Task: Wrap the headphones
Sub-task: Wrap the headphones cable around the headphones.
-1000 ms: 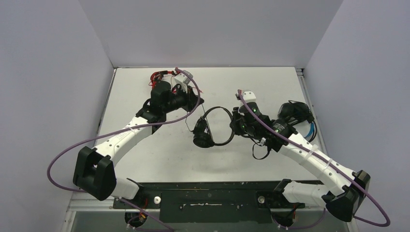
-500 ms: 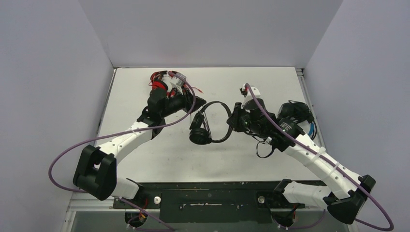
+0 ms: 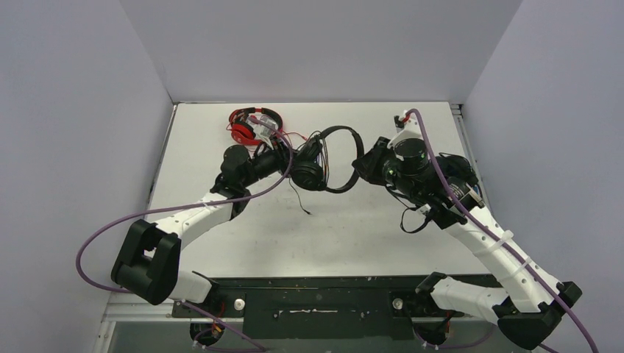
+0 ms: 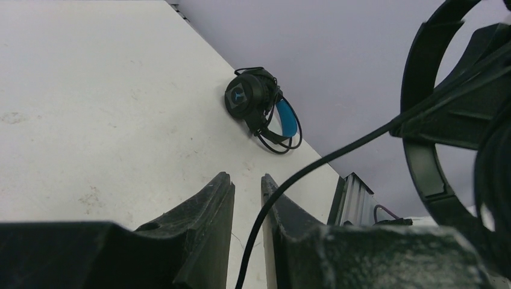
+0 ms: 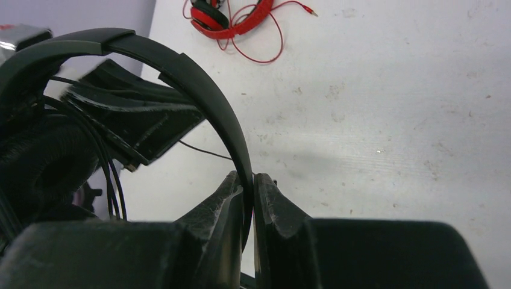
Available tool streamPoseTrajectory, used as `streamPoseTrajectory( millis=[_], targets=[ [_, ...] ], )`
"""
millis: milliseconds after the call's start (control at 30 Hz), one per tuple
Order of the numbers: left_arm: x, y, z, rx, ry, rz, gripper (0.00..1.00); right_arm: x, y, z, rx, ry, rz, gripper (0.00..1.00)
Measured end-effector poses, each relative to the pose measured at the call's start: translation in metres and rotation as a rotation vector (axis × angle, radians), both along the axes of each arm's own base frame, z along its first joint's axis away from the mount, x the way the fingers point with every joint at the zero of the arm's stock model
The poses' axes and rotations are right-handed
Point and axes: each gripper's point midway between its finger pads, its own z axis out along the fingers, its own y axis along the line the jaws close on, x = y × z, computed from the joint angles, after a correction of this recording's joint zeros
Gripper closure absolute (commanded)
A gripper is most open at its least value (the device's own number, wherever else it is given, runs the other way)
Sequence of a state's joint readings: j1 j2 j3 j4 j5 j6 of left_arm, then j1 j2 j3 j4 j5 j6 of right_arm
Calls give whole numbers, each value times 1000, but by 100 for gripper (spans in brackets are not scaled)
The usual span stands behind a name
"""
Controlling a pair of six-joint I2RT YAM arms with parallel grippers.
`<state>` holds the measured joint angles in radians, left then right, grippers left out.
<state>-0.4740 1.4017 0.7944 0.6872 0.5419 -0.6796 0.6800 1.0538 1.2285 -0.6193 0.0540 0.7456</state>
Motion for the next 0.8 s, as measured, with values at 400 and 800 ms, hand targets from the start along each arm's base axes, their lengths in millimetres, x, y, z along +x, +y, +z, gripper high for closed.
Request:
streamPoseTrajectory(
  millis=[400, 800],
  targets=[
    [-25, -14, -11, -34, 26, -64, 82, 14, 5, 44, 174, -42, -89, 100],
    [-57, -43, -12, -47, 8, -152, 83, 33, -1, 60, 223, -63, -206, 100]
  ],
)
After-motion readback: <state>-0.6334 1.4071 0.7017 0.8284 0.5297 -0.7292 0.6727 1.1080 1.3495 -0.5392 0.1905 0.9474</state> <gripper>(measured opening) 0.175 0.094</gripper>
